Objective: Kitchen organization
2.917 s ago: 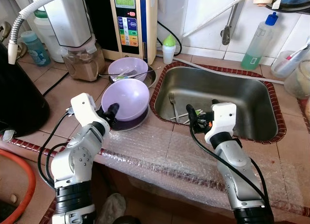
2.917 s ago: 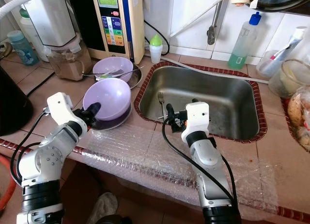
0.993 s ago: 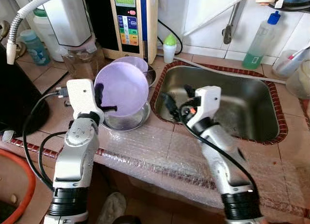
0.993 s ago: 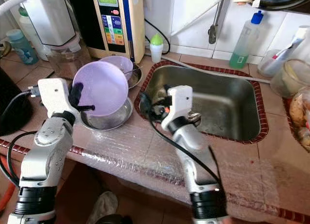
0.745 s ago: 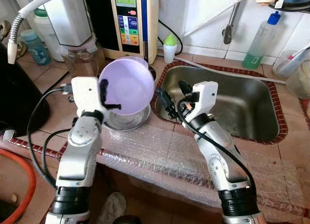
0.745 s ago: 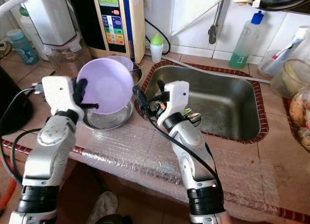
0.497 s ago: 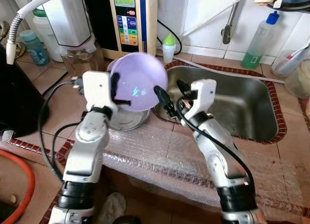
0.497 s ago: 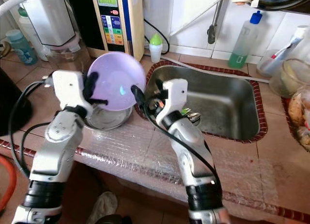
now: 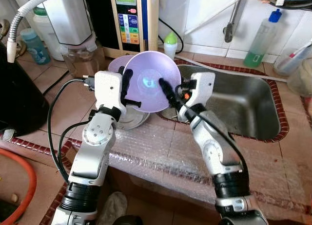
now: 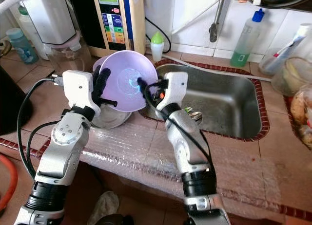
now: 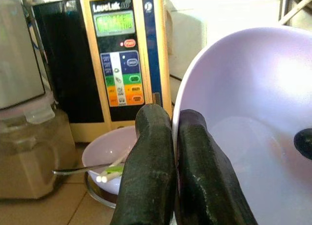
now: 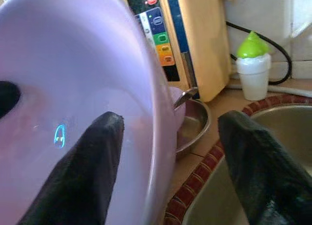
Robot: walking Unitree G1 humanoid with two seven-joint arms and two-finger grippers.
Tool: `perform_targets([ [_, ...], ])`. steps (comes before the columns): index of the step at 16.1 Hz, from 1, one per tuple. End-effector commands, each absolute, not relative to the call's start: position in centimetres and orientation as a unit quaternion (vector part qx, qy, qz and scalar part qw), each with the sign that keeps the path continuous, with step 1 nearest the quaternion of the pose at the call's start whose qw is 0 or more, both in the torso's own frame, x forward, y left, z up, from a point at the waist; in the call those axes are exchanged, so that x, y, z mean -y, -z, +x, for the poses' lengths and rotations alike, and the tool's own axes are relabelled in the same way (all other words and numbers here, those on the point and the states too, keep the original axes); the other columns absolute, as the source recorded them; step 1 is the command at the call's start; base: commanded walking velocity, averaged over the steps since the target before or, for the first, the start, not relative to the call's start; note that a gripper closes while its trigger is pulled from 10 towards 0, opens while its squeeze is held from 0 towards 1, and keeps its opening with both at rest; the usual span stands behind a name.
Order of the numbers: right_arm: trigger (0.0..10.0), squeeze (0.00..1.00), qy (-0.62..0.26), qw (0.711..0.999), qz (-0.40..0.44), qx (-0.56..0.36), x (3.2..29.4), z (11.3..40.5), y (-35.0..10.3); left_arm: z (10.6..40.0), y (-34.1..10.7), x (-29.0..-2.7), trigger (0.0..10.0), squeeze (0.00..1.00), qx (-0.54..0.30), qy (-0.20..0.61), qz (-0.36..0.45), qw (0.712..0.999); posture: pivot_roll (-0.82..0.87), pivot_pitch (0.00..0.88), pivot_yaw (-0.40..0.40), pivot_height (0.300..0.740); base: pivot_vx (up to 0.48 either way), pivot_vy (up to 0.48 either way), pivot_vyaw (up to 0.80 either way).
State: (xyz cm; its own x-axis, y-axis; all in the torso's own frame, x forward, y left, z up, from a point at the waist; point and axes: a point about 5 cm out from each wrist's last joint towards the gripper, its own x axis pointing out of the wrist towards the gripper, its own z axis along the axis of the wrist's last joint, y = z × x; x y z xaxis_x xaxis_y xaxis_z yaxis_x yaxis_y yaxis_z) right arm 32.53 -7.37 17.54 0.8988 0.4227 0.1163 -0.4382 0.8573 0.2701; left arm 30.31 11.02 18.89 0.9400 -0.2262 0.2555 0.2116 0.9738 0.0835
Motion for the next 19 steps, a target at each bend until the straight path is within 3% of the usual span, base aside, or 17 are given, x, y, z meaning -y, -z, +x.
perform_targets([
  [1,0.0,0.0,-0.215,0.963,0.163,0.018,7.2,32.7,-18.2,30.3,-19.2,-11.0,0.0,0.0,0.144,0.116,0.04,0.982,-0.05,0.0,0.033,0.74,0.0,0.0,0.0],
  [7,0.0,0.0,-0.204,0.963,0.164,-0.064,7.7,32.4,-16.3,30.4,-19.2,-11.2,0.0,0.0,0.154,0.109,0.053,0.981,-0.05,0.0,0.023,0.74,0.0,0.0,0.0],
  [9,0.0,0.0,-0.186,0.964,0.172,-0.08,8.3,32.3,-15.8,30.5,-18.9,-11.4,1.7,0.0,0.148,0.105,0.063,0.981,-0.05,0.0,0.03,0.74,0.0,0.0,0.0],
  [11,0.0,0.0,-0.179,0.965,0.176,-0.081,8.6,32.4,-15.8,30.5,-18.9,-11.5,1.1,0.0,0.148,0.105,0.062,0.982,-0.05,0.0,0.043,0.74,0.0,0.0,0.0],
  [12,0.0,0.0,-0.166,0.967,0.181,-0.075,8.9,32.4,-15.9,30.5,-18.8,-11.5,3.1,0.0,0.145,0.104,0.064,0.982,-0.05,0.0,0.045,0.74,0.0,0.0,0.0],
  [13,0.0,0.0,-0.151,0.969,0.183,-0.07,9.3,32.5,-16.0,30.6,-18.7,-11.2,6.9,0.0,0.142,0.109,0.067,0.981,-0.05,0.0,0.046,0.74,0.0,0.0,0.0],
  [14,0.0,0.0,-0.145,0.969,0.185,-0.072,9.4,32.5,-16.0,30.6,-18.7,-11.2,10.0,0.0,0.141,0.112,0.07,0.981,-0.05,0.0,0.047,0.74,0.0,0.0,0.0],
  [19,0.0,0.0,-0.111,0.967,0.215,-0.079,10.3,33.3,-15.9,30.8,-18.0,-11.3,10.0,0.0,0.119,0.137,0.091,0.979,-0.04,0.0,0.045,0.74,0.0,0.0,0.0],
])
